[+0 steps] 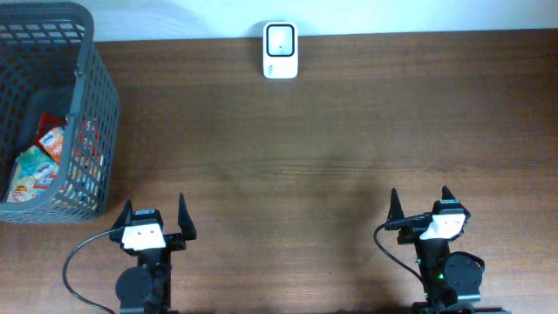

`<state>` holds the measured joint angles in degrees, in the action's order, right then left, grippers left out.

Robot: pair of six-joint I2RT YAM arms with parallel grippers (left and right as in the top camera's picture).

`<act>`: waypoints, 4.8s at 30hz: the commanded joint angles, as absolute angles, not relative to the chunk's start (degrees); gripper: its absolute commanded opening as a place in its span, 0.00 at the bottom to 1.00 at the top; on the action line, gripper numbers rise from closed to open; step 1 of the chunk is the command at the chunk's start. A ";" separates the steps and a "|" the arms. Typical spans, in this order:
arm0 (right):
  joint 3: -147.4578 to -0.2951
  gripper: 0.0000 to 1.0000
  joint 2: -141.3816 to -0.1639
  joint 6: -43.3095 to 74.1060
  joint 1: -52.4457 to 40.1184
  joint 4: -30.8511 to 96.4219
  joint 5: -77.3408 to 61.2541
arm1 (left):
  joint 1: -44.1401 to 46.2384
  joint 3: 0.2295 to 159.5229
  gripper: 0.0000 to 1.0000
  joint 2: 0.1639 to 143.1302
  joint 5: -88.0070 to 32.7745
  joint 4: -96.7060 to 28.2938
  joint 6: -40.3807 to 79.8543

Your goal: Scan the item barcode

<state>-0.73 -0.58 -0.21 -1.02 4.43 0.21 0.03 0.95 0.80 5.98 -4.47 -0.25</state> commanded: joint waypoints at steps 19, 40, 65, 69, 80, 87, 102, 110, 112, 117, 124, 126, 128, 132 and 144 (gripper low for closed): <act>-0.32 0.98 -0.32 0.05 -1.39 4.71 0.69 | 0.10 0.54 0.99 0.40 5.37 -4.34 -0.73; -0.32 0.98 -0.32 0.05 -1.39 4.71 0.69 | 0.05 1.43 0.99 0.40 -39.94 35.51 2.09; -0.32 0.99 -0.32 0.05 -1.39 4.71 0.69 | -30.87 131.35 0.99 113.03 1.61 -63.86 0.89; -0.32 0.99 -0.32 0.05 -1.39 4.69 0.69 | -30.41 131.35 0.87 120.62 12.29 -69.12 11.11; -0.32 0.98 -0.32 0.05 -1.39 4.71 0.69 | -28.16 131.28 0.58 135.37 12.32 -72.36 11.16; -0.32 0.98 -0.32 0.05 -1.39 4.71 0.69 | -28.14 131.28 0.34 140.16 12.29 -74.04 11.14; -0.32 0.98 -0.32 0.05 -1.39 4.71 0.69 | -17.69 162.67 0.00 116.40 -39.68 -85.82 11.29; -0.32 0.98 -0.32 0.05 -1.39 4.69 0.69 | 17.23 133.69 0.00 122.63 20.84 -86.13 23.77; -0.32 0.98 -0.32 0.05 -1.39 4.69 0.69 | 18.22 123.15 0.00 125.36 20.80 -76.58 23.79; -0.32 0.99 -0.32 0.05 -1.39 4.71 0.69 | 18.22 114.72 0.03 130.30 18.00 -66.78 25.04; -0.32 0.98 -0.32 0.05 -1.39 4.71 0.69 | 21.30 114.56 0.10 130.85 2.00 -62.08 25.04; -0.32 0.98 -0.32 0.05 -1.39 4.69 0.69 | 21.98 114.56 0.24 130.85 2.55 -62.11 25.04; -0.32 0.98 -0.32 0.05 -1.39 4.71 0.69 | 22.37 114.56 0.20 130.85 2.50 -62.17 25.04; -0.32 0.98 -0.32 0.05 -1.39 4.71 0.69 | 21.87 122.32 0.65 130.72 2.33 -65.71 22.13; -0.32 0.98 -0.32 0.05 -1.39 4.71 0.69 | -21.93 174.30 0.62 131.46 16.88 -93.45 19.64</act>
<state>-0.73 -0.67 -0.14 -1.02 4.43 0.21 -13.72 175.83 131.15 12.97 -89.01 15.38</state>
